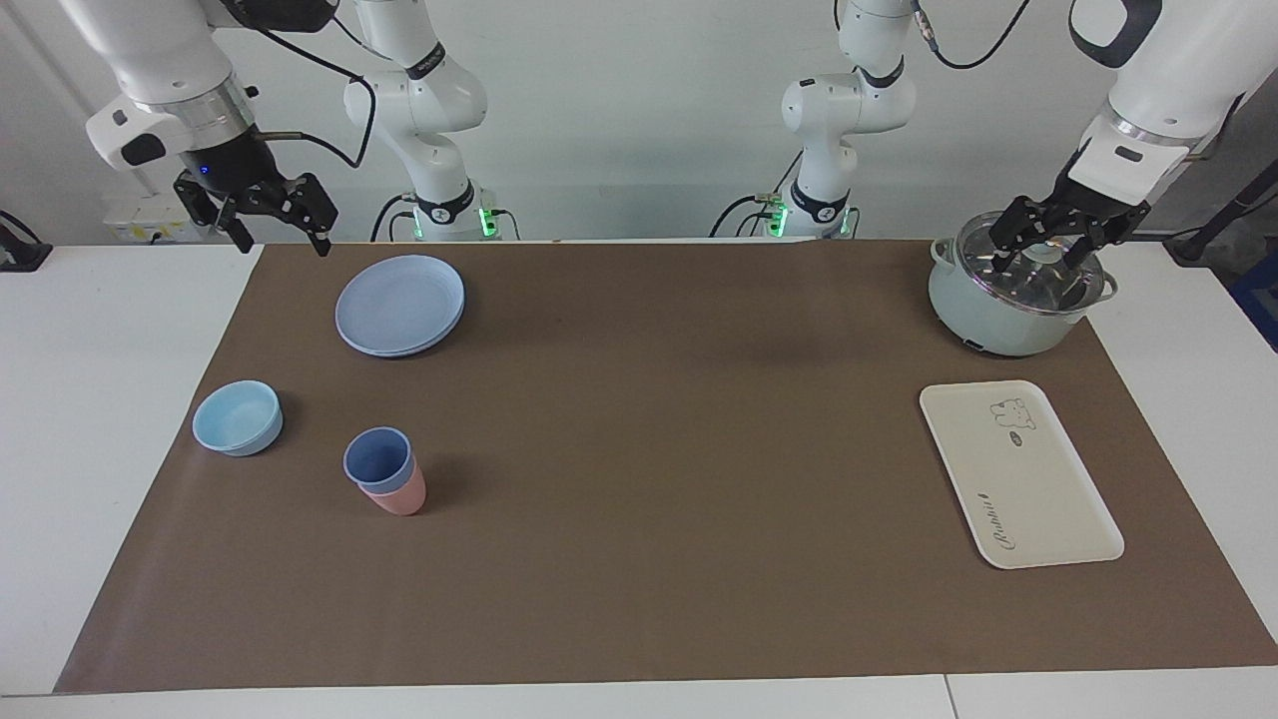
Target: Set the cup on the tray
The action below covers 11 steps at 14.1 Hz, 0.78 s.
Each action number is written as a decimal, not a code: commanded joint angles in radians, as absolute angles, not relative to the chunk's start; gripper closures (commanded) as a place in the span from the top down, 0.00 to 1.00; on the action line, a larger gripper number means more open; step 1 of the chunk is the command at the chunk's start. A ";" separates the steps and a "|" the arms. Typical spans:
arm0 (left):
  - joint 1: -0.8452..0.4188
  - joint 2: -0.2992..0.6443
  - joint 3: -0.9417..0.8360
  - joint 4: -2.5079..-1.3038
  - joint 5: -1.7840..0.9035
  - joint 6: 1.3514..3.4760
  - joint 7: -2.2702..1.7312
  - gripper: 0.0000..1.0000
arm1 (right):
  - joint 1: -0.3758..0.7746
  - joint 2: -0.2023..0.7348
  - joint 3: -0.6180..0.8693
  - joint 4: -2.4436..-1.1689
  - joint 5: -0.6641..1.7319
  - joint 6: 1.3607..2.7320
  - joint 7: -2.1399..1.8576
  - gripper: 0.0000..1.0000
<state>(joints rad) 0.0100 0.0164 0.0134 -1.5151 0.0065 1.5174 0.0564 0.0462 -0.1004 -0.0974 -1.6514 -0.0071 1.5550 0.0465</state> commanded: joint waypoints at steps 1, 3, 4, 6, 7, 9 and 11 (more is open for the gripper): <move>0.017 -0.008 0.009 -1.540 0.008 1.514 0.060 1.00 | 0.046 -0.135 -0.094 -1.692 0.002 1.569 0.058 1.00; 0.017 -0.008 0.009 -1.540 0.008 1.514 0.060 1.00 | 0.043 -0.133 -0.094 -1.689 0.002 1.569 0.060 1.00; 0.017 -0.008 0.009 -1.540 0.008 1.514 0.058 1.00 | 0.037 -0.133 -0.095 -1.687 0.002 1.569 0.055 1.00; 0.017 -0.008 0.009 -1.540 0.008 1.514 0.060 1.00 | 0.038 -0.138 -0.095 -1.686 0.002 1.565 0.051 1.00; 0.017 -0.008 0.009 -1.540 0.008 1.514 0.060 1.00 | 0.046 -0.147 -0.094 -1.692 0.002 1.545 0.048 1.00; 0.017 -0.008 0.009 -1.540 0.008 1.514 0.060 1.00 | 0.048 -0.150 -0.094 -1.698 0.009 1.534 0.011 1.00; 0.017 -0.008 0.009 -1.540 0.008 1.514 0.060 1.00 | 0.052 -0.144 -0.094 -1.723 0.018 1.634 -0.120 1.00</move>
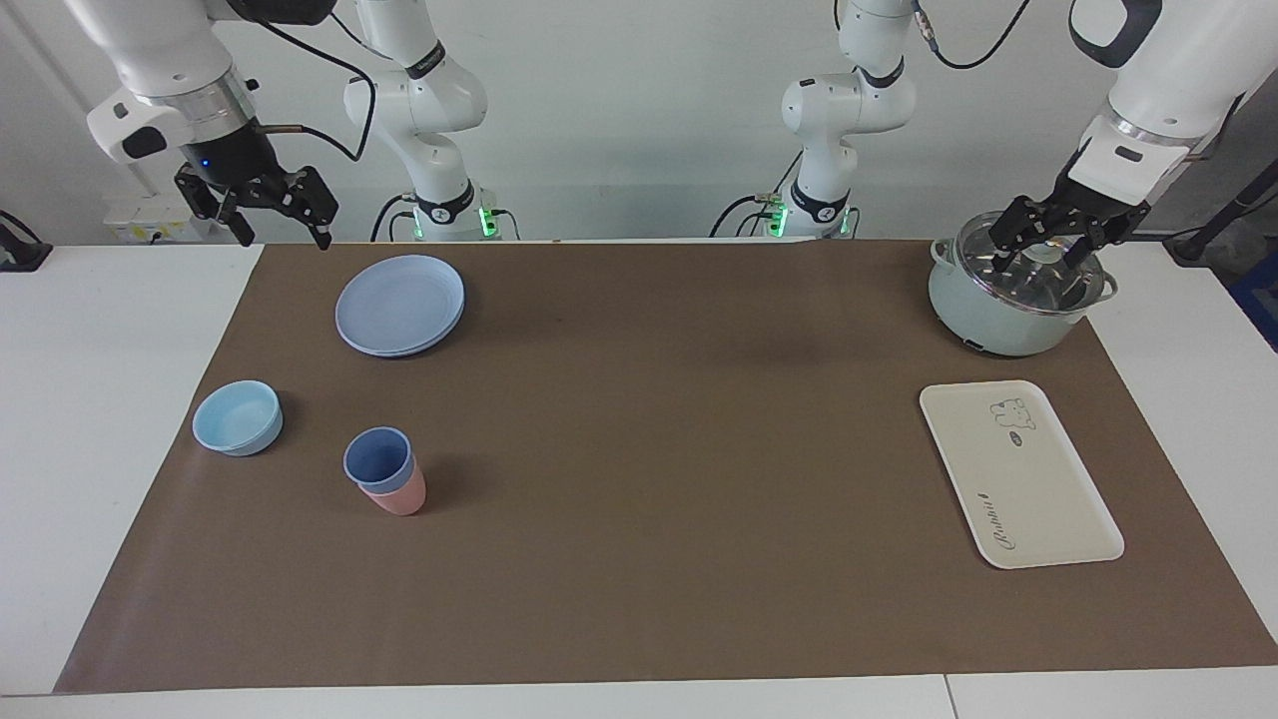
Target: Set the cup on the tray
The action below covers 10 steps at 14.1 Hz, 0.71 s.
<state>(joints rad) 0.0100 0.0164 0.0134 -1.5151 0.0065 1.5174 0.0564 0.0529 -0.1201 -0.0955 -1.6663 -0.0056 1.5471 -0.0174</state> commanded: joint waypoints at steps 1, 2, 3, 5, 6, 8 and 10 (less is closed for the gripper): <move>0.017 -0.008 0.009 -1.540 0.008 1.514 0.060 1.00 | 0.046 -0.141 -0.095 -1.761 0.021 1.725 -0.194 1.00; 0.017 -0.008 0.009 -1.540 0.008 1.514 0.060 1.00 | 0.038 -0.138 -0.097 -1.811 0.046 1.809 -0.289 1.00; 0.017 -0.008 0.009 -1.540 0.008 1.514 0.060 1.00 | 0.023 -0.140 -0.100 -1.868 0.110 1.913 -0.381 1.00; 0.017 -0.008 0.009 -1.540 0.008 1.514 0.060 1.00 | 0.014 -0.135 -0.098 -1.943 0.178 2.064 -0.500 1.00; 0.017 -0.008 0.009 -1.540 0.008 1.514 0.060 1.00 | 0.011 -0.115 -0.098 -1.956 0.213 2.092 -0.587 1.00; 0.017 -0.008 0.009 -1.540 0.008 1.514 0.060 1.00 | -0.020 -0.063 -0.100 -1.970 0.369 2.161 -0.858 1.00; 0.017 -0.008 0.009 -1.540 0.008 1.514 0.060 1.00 | -0.067 -0.028 -0.100 -2.000 0.525 2.195 -1.143 1.00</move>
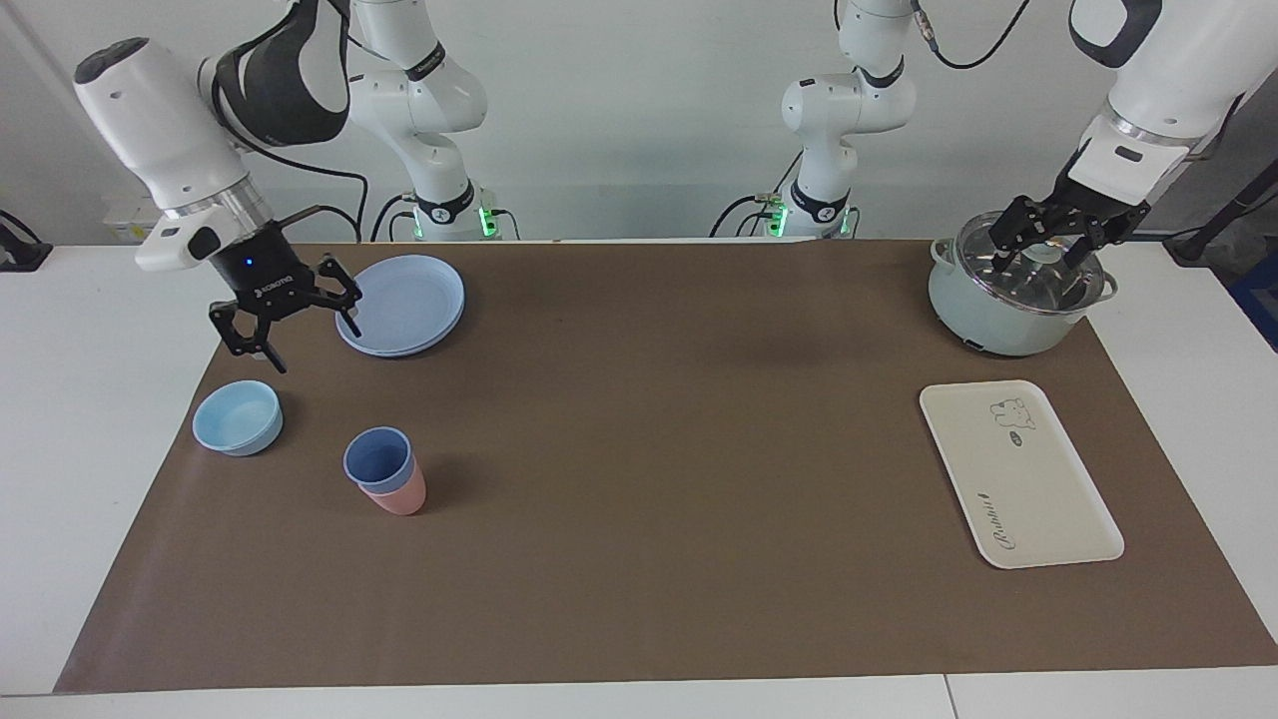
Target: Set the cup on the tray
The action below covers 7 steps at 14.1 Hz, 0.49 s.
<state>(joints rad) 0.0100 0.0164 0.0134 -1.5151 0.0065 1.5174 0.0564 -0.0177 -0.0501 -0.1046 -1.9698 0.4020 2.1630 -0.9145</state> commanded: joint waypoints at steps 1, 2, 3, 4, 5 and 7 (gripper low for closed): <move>0.017 -0.008 0.009 -1.540 0.008 1.514 0.060 1.00 | -0.092 -0.014 -0.100 -2.017 0.590 2.197 -1.231 1.00; 0.017 -0.008 0.009 -1.540 0.008 1.514 0.058 1.00 | -0.112 0.014 -0.100 -2.022 0.647 2.198 -1.317 1.00; 0.017 -0.008 0.009 -1.540 0.008 1.514 0.060 1.00 | -0.139 0.058 -0.100 -2.020 0.726 2.203 -1.429 1.00; 0.017 -0.008 0.009 -1.540 0.008 1.514 0.060 1.00 | -0.156 0.092 -0.100 -2.020 0.821 2.216 -1.534 1.00; 0.017 -0.008 0.009 -1.540 0.008 1.514 0.060 1.00 | -0.160 0.122 -0.100 -2.020 0.884 2.212 -1.601 1.00; 0.017 -0.008 0.009 -1.540 0.008 1.514 0.060 1.00 | -0.167 0.172 -0.100 -2.020 0.989 2.200 -1.688 1.00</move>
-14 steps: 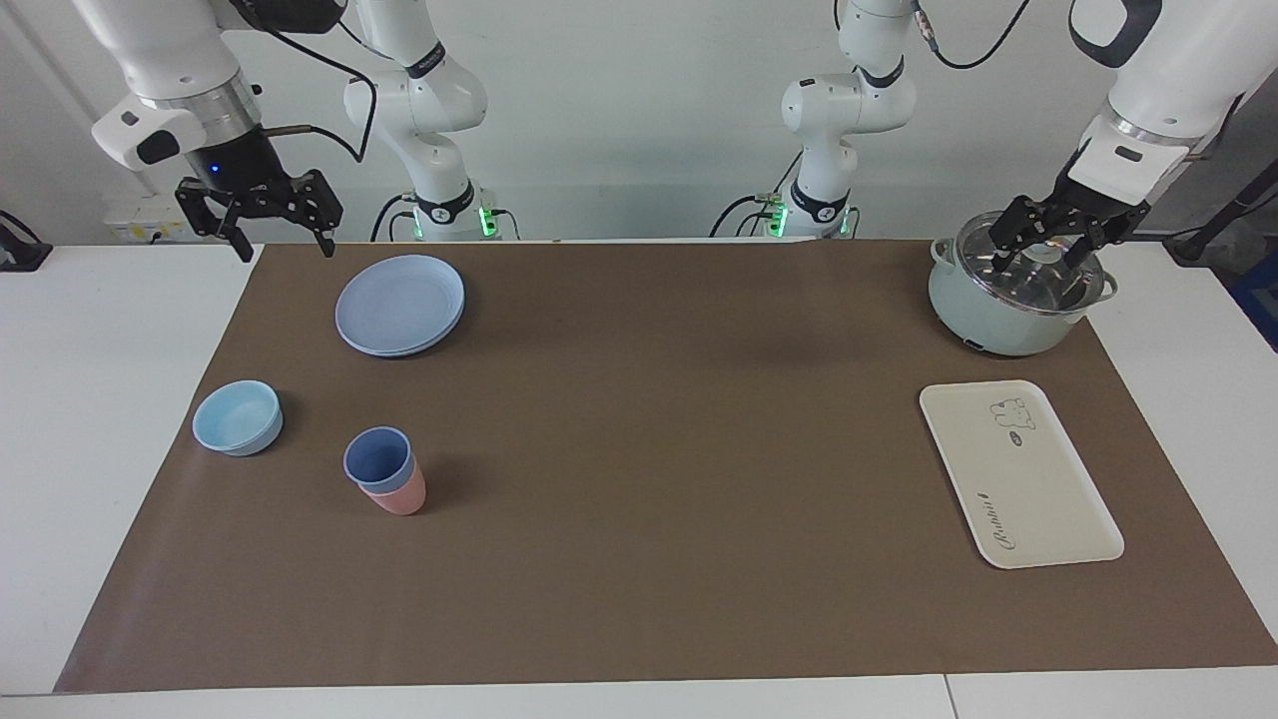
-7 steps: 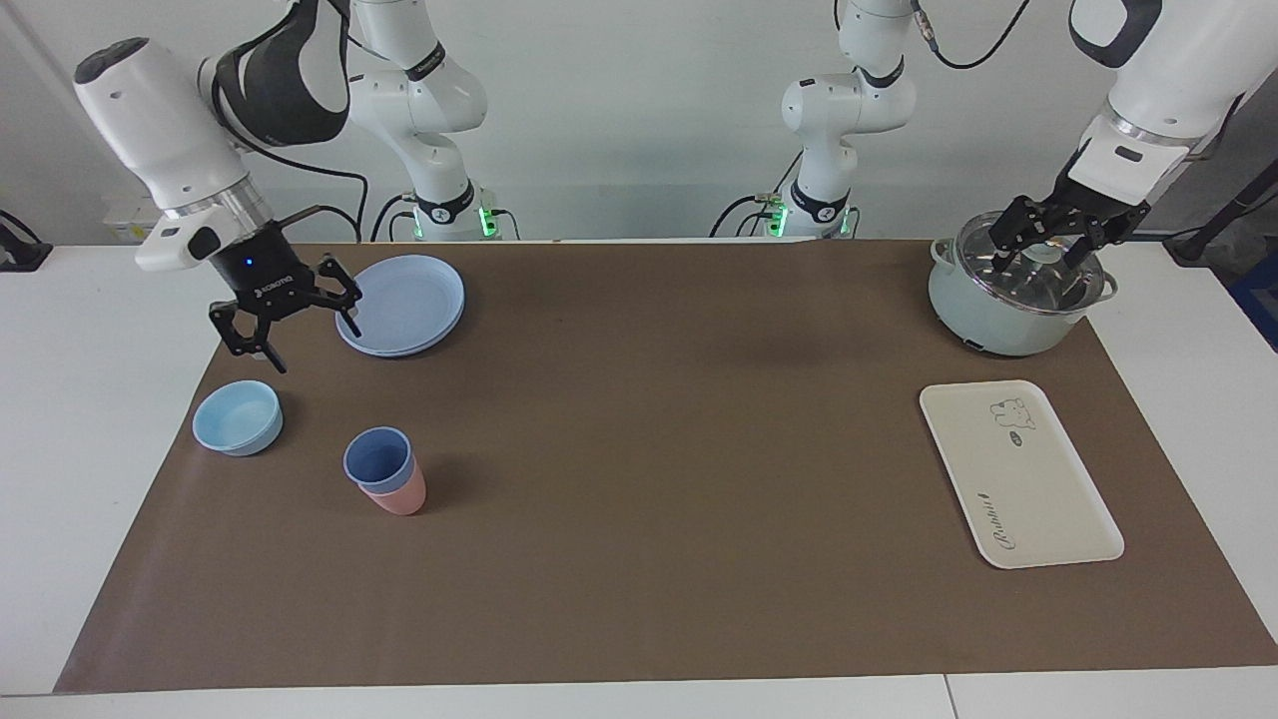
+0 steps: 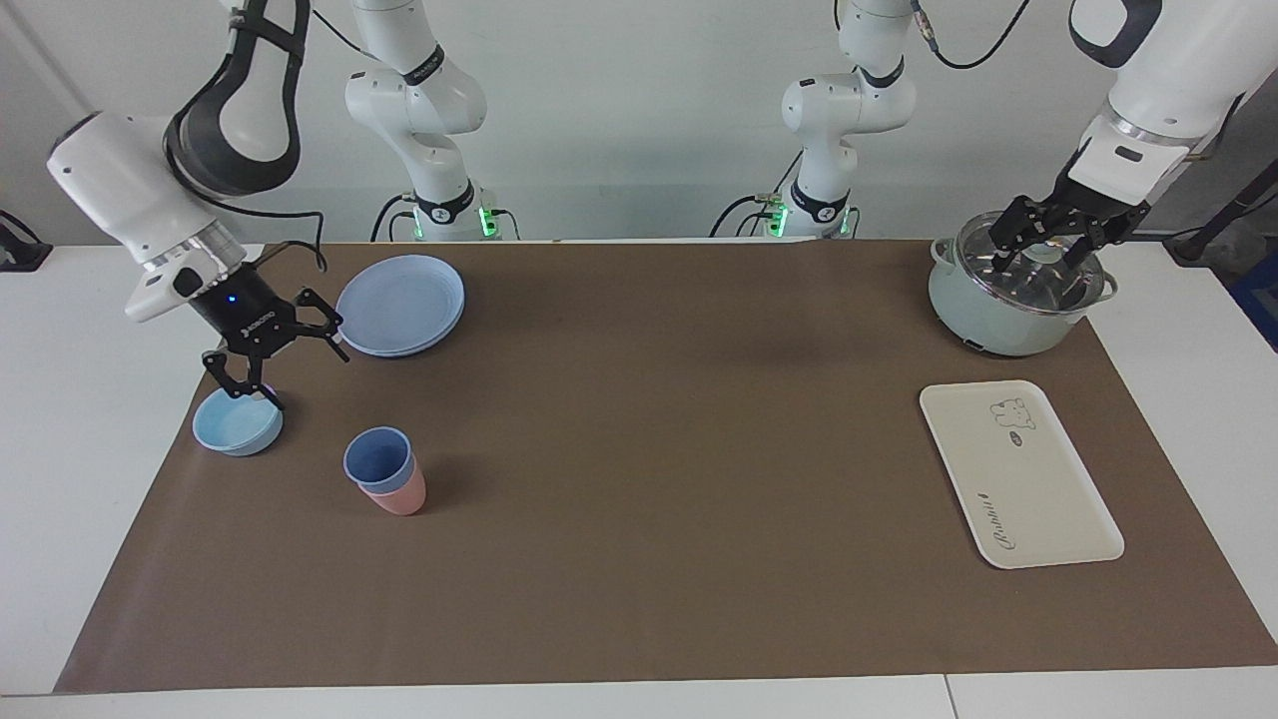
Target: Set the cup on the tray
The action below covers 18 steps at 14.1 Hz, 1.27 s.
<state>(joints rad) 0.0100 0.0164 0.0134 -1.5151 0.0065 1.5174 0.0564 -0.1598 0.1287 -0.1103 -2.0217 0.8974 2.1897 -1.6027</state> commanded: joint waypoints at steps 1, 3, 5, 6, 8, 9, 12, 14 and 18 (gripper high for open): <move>0.017 -0.008 0.009 -1.540 0.008 1.514 0.058 1.00 | -0.163 0.192 -0.100 -2.020 1.027 2.195 -1.742 1.00; 0.017 -0.008 0.009 -1.540 0.008 1.514 0.060 1.00 | -0.161 0.233 -0.098 -2.020 1.119 2.172 -1.839 1.00; 0.017 -0.008 0.009 -1.540 0.008 1.514 0.060 1.00 | -0.179 0.299 -0.098 -2.016 1.201 2.119 -1.955 1.00; 0.017 -0.008 0.009 -1.540 0.008 1.514 0.060 1.00 | -0.195 0.346 -0.098 -2.008 1.269 2.094 -2.050 1.00; 0.017 -0.008 0.009 -1.540 0.008 1.514 0.060 1.00 | -0.181 0.367 -0.098 -2.006 1.333 2.102 -2.120 1.00; 0.017 -0.008 0.009 -1.540 0.008 1.514 0.058 1.00 | -0.178 0.368 -0.097 -2.000 1.380 2.100 -2.126 1.00; 0.017 -0.008 0.009 -1.540 0.008 1.514 0.060 1.00 | -0.176 0.405 -0.095 -1.993 1.504 2.082 -2.201 1.00; 0.017 -0.008 0.009 -1.540 0.008 1.514 0.060 1.00 | -0.137 0.433 -0.092 -1.976 1.622 2.088 -2.238 1.00; 0.017 -0.008 0.009 -1.540 0.008 1.514 0.058 1.00 | -0.107 0.437 -0.092 -1.986 1.641 2.114 -2.246 1.00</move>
